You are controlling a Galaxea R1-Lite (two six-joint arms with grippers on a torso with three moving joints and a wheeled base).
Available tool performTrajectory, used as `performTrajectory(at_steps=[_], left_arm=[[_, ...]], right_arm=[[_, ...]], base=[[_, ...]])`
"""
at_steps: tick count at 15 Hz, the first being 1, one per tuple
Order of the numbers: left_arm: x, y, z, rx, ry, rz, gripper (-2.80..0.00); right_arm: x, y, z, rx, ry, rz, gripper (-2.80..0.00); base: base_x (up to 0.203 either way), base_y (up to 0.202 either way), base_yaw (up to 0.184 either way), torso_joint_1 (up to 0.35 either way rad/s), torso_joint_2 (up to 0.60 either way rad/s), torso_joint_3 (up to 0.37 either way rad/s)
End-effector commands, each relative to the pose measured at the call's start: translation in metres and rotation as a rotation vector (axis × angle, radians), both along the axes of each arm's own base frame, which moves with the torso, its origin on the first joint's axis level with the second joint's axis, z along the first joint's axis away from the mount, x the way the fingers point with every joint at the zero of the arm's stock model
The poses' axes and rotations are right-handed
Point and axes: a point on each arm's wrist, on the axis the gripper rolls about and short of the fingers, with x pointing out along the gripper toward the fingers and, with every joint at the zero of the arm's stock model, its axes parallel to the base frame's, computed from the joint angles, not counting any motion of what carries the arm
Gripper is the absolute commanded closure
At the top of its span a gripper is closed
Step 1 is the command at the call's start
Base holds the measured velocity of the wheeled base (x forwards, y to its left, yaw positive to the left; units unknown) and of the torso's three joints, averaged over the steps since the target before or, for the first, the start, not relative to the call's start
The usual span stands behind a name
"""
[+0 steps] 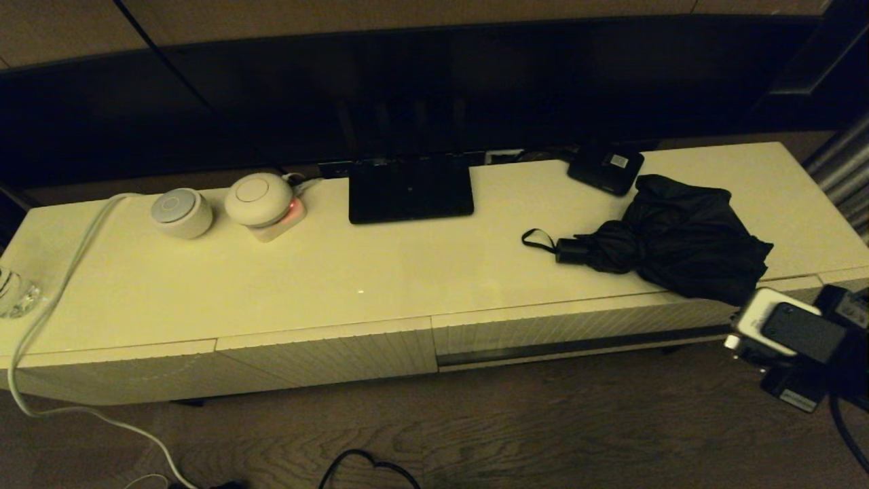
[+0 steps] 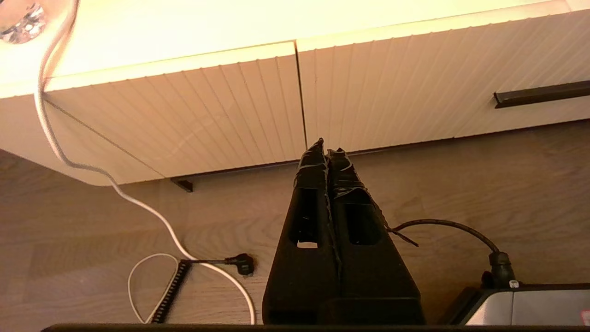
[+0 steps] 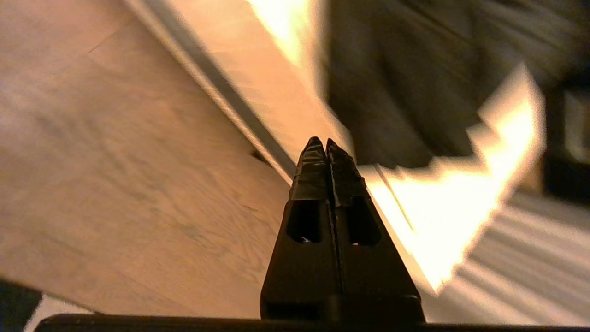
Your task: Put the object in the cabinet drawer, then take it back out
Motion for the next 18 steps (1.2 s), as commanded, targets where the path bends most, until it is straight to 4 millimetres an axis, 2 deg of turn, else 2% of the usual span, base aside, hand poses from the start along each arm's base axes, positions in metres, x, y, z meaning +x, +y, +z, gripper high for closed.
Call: performTrajectory(at_steps=[1, 4, 6, 10, 15, 18], left_arm=[[0.0, 0.0, -0.001, 0.0, 0.003, 0.0, 0.0], [0.0, 0.0, -0.001, 0.0, 0.003, 0.0, 0.0], [0.0, 0.0, -0.001, 0.0, 0.003, 0.0, 0.0], [0.0, 0.0, -0.001, 0.0, 0.003, 0.0, 0.0], [0.0, 0.0, -0.001, 0.0, 0.003, 0.0, 0.0], [0.0, 0.0, -0.001, 0.0, 0.003, 0.0, 0.0]], right_arm=[[-0.054, -0.019, 0.019, 0.042, -0.163, -0.076, 0.0], [-0.104, -0.029, 0.003, 0.096, -0.207, -0.163, 0.0], [-0.131, -0.033, -0.015, 0.226, -0.248, -0.245, 0.0], [-0.172, -0.035, -0.052, 0.494, -0.298, -0.371, 0.0], [-0.209, -0.034, -0.095, 0.735, -0.255, -0.401, 0.0], [-0.213, -0.031, -0.099, 0.878, -0.211, -0.24, 0.0]], base=[[0.0, 0.0, 0.0, 0.0, 0.0, 0.0], [0.0, 0.0, 0.0, 0.0, 0.0, 0.0], [0.0, 0.0, 0.0, 0.0, 0.0, 0.0], [0.0, 0.0, 0.0, 0.0, 0.0, 0.0], [0.0, 0.0, 0.0, 0.0, 0.0, 0.0], [0.0, 0.0, 0.0, 0.0, 0.0, 0.0]])
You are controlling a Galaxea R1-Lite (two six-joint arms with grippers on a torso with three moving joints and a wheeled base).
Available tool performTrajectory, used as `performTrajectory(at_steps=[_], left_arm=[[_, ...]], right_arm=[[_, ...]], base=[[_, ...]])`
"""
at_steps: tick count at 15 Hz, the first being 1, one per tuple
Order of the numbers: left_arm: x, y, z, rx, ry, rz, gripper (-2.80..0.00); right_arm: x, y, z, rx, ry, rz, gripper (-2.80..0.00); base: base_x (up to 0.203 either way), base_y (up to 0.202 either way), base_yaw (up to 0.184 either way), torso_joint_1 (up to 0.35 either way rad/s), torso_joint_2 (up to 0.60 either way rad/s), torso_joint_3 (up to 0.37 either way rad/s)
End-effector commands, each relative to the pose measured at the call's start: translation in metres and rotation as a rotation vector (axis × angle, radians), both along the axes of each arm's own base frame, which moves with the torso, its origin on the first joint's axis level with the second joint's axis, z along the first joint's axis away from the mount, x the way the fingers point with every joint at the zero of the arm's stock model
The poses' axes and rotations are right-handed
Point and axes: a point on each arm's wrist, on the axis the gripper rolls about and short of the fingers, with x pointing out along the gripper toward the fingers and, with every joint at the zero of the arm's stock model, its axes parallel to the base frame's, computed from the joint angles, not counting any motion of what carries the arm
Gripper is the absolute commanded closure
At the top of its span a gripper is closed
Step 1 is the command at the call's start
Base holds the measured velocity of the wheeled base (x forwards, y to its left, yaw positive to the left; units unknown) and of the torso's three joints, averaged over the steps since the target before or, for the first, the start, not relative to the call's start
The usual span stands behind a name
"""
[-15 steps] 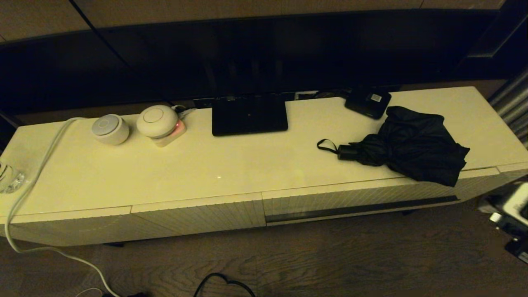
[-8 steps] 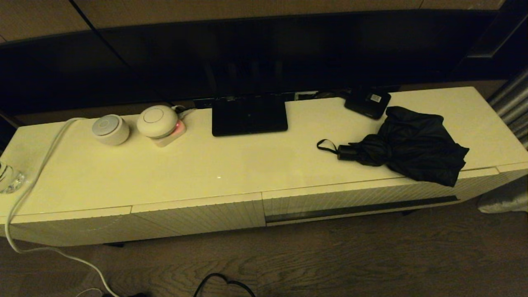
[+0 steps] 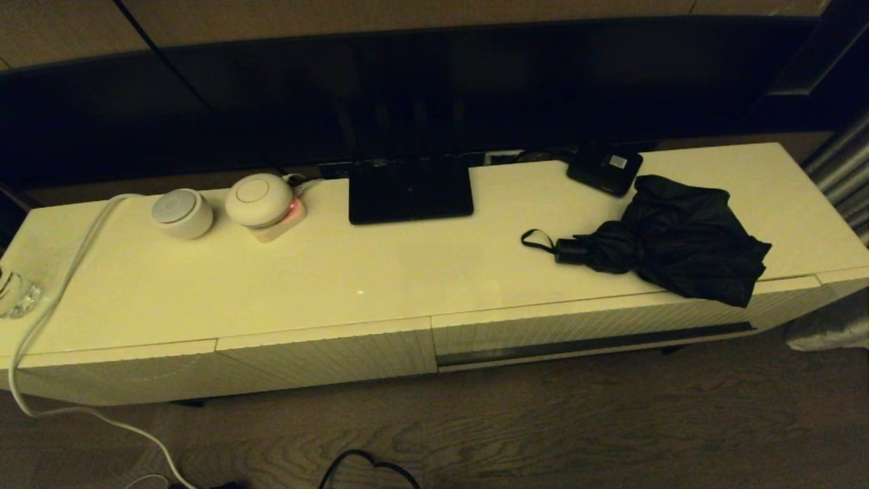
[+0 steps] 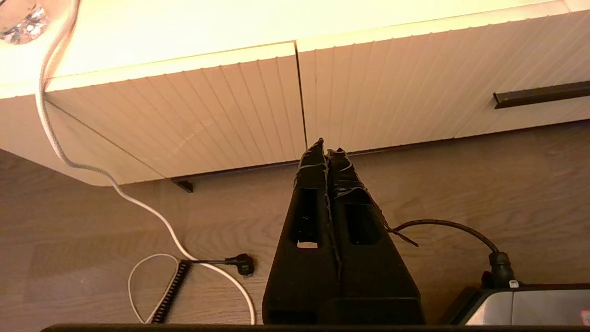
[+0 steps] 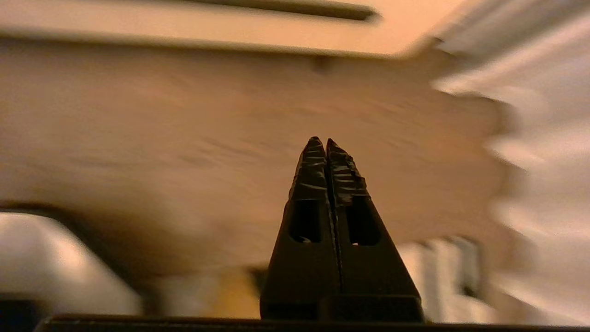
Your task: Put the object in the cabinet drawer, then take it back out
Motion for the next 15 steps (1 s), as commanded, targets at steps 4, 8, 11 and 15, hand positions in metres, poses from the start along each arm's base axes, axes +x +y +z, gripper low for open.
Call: performTrajectory(at_steps=[4, 8, 11, 15], left_arm=[[0.0, 0.0, -0.001, 0.0, 0.003, 0.0, 0.0], [0.0, 0.0, -0.001, 0.0, 0.003, 0.0, 0.0], [0.0, 0.0, -0.001, 0.0, 0.003, 0.0, 0.0], [0.0, 0.0, -0.001, 0.001, 0.003, 0.0, 0.0]], right_arm=[[0.006, 0.005, -0.011, 0.088, -0.187, 0.205, 0.0], [0.01, 0.003, -0.021, 0.126, -0.181, 0.138, 0.0], [0.01, 0.003, -0.022, 0.11, -0.176, 0.132, 0.0], [0.01, 0.003, -0.021, 0.154, -0.182, 0.123, 0.0]], base=[[0.0, 0.0, 0.0, 0.0, 0.0, 0.0], [0.0, 0.0, 0.0, 0.0, 0.0, 0.0], [0.0, 0.0, 0.0, 0.0, 0.0, 0.0], [0.0, 0.0, 0.0, 0.0, 0.0, 0.0]])
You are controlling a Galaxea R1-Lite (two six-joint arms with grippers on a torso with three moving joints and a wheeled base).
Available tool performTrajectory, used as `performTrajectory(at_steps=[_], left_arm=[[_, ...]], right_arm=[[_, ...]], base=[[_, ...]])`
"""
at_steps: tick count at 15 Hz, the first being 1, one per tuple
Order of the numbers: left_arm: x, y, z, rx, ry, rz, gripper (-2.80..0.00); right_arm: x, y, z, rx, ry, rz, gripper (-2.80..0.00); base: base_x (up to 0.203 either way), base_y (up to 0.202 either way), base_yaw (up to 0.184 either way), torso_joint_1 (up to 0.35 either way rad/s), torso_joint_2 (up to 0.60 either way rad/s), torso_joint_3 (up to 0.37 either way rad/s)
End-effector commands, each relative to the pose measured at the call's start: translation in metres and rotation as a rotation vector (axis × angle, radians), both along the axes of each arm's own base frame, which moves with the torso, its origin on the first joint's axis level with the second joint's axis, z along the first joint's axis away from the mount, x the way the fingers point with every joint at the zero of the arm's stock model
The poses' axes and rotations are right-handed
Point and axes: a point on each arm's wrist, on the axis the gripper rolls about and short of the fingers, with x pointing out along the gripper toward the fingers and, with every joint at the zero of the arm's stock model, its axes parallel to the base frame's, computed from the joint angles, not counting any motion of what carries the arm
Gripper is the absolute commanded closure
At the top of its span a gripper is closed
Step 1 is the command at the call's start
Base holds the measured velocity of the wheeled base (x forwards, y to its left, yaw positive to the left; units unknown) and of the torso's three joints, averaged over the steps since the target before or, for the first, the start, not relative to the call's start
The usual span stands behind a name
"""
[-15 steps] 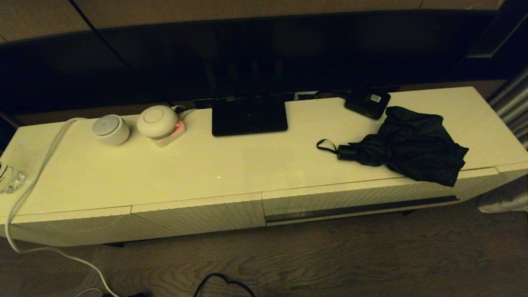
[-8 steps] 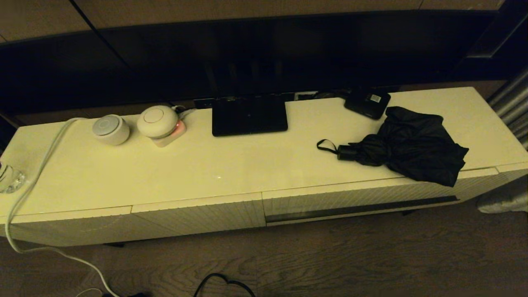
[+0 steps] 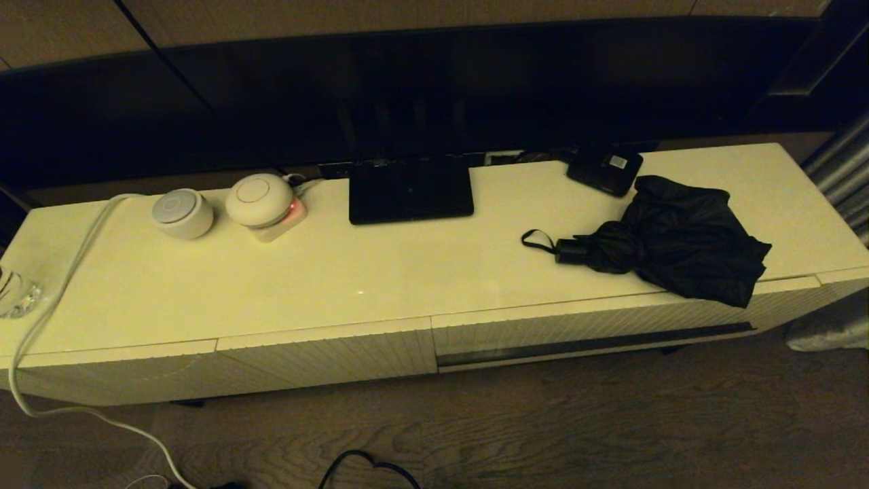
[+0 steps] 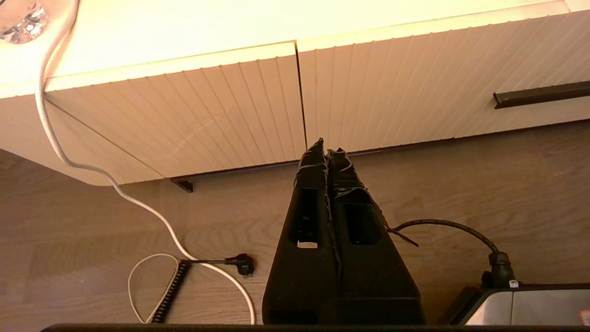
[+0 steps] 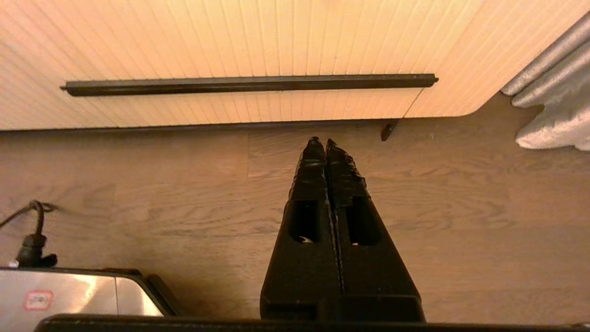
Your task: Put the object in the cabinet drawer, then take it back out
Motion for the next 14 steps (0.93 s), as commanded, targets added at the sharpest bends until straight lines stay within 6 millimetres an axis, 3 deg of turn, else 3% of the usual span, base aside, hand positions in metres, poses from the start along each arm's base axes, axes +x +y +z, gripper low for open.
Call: performTrajectory(at_steps=[1, 14], left_arm=[[0.0002, 0.0, -0.0008, 0.0, 0.003, 0.0, 0.0], [0.0002, 0.0, -0.0008, 0.001, 0.003, 0.0, 0.0]], right_arm=[[0.0003, 0.0, -0.0008, 0.001, 0.007, 0.001, 0.0], [0.0003, 0.0, -0.0007, 0.006, 0.006, 0.0, 0.0]], base=[[0.0, 0.0, 0.0, 0.0, 0.0, 0.0], [0.0, 0.0, 0.0, 0.0, 0.0, 0.0]])
